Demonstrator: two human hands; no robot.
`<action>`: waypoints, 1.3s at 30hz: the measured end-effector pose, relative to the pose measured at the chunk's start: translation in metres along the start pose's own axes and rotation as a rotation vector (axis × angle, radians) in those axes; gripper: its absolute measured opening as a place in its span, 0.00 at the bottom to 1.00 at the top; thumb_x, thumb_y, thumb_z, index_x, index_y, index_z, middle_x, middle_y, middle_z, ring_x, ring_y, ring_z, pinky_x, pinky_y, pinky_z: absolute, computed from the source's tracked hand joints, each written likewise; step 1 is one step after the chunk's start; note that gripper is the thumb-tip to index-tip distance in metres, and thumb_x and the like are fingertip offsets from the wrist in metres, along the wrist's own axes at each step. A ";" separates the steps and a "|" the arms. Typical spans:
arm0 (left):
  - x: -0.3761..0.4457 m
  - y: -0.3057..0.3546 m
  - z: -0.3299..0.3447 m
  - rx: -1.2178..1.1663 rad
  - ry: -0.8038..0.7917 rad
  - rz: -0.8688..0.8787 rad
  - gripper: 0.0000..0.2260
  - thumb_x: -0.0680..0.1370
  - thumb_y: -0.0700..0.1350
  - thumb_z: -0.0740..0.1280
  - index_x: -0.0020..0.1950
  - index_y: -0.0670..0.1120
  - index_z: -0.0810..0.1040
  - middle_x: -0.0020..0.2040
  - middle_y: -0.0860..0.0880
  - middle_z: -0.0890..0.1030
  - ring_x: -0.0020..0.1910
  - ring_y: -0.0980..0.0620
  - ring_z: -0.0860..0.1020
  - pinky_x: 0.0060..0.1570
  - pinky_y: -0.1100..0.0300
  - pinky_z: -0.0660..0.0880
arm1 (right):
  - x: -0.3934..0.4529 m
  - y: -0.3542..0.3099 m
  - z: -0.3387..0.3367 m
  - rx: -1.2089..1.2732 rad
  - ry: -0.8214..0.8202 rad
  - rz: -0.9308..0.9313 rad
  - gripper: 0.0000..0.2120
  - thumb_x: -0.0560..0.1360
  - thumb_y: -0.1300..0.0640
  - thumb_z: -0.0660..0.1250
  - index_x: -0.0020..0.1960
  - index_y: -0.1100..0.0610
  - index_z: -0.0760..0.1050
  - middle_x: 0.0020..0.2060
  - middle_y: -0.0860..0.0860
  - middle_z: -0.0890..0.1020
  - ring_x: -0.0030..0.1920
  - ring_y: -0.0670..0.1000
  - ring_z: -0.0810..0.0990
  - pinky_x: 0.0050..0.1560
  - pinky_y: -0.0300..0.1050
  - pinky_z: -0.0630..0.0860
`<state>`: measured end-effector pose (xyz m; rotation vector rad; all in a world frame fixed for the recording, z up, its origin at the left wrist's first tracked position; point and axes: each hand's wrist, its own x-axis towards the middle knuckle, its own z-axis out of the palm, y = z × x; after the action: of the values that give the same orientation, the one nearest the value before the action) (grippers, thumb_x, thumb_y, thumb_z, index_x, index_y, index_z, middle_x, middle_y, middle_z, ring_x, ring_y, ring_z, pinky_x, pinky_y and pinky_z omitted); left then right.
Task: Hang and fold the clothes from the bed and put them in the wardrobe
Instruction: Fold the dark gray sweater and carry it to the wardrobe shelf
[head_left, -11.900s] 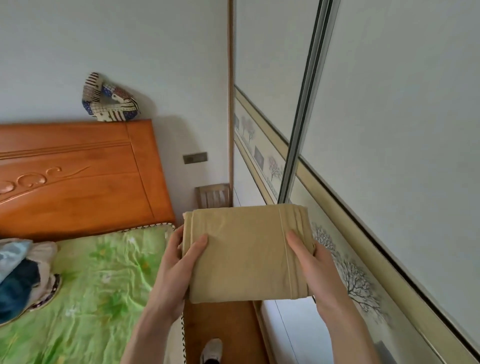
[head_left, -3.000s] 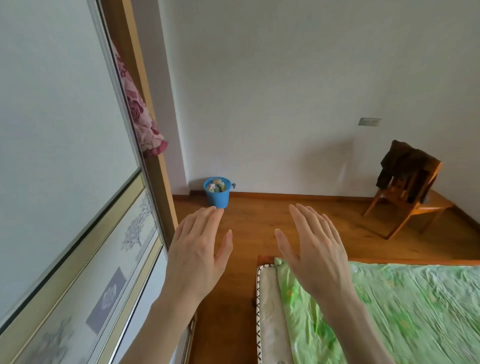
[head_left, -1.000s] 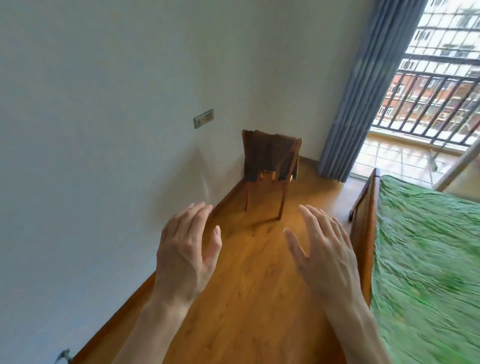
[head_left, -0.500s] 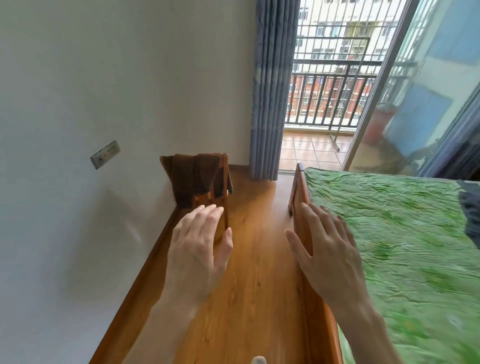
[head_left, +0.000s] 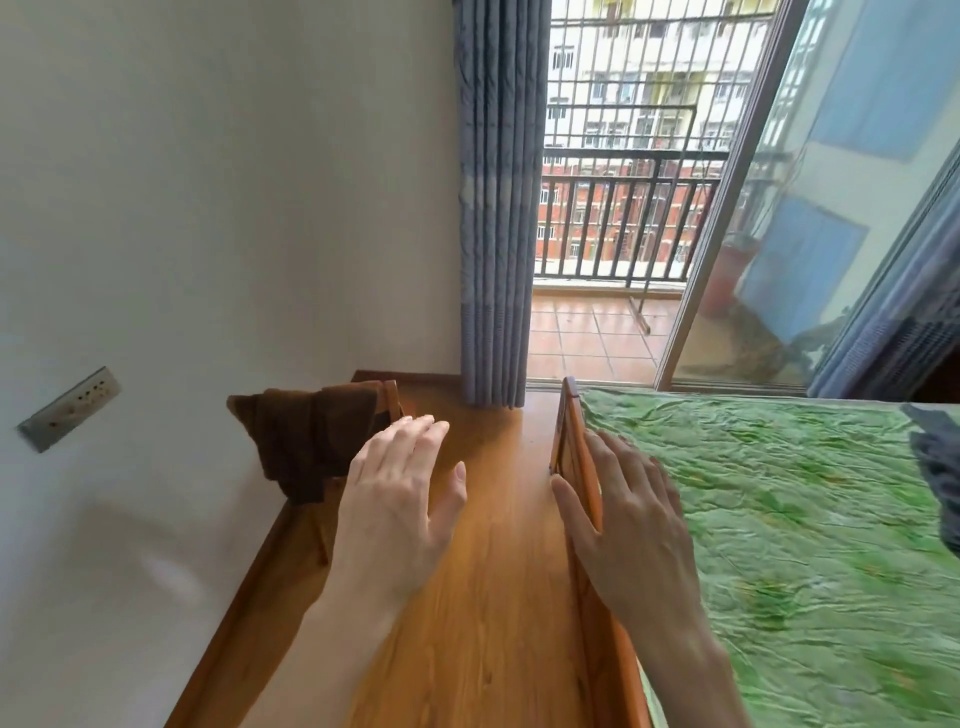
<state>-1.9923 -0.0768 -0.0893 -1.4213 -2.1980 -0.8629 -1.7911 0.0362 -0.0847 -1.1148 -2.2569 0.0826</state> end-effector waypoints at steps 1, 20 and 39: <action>0.013 -0.002 0.010 0.000 0.003 0.007 0.25 0.84 0.62 0.56 0.72 0.48 0.79 0.70 0.47 0.80 0.71 0.45 0.78 0.70 0.39 0.75 | 0.013 0.004 0.006 -0.006 0.003 -0.006 0.32 0.82 0.35 0.54 0.77 0.54 0.70 0.73 0.51 0.76 0.74 0.52 0.71 0.77 0.51 0.64; 0.312 -0.088 0.244 -0.118 0.021 0.047 0.24 0.83 0.61 0.59 0.71 0.50 0.80 0.70 0.48 0.81 0.69 0.45 0.79 0.70 0.47 0.68 | 0.347 0.061 0.176 -0.061 0.016 0.005 0.30 0.82 0.37 0.57 0.78 0.52 0.68 0.75 0.49 0.74 0.76 0.50 0.69 0.79 0.54 0.64; 0.550 -0.124 0.435 -0.129 -0.067 0.196 0.24 0.83 0.59 0.59 0.72 0.48 0.79 0.70 0.47 0.80 0.70 0.44 0.78 0.72 0.47 0.66 | 0.574 0.149 0.314 -0.093 0.014 0.126 0.29 0.82 0.36 0.56 0.77 0.50 0.70 0.74 0.49 0.74 0.76 0.50 0.70 0.79 0.53 0.62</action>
<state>-2.3278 0.5510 -0.1098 -1.7171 -2.0390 -0.9129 -2.1215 0.6197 -0.1009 -1.3026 -2.1953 0.0212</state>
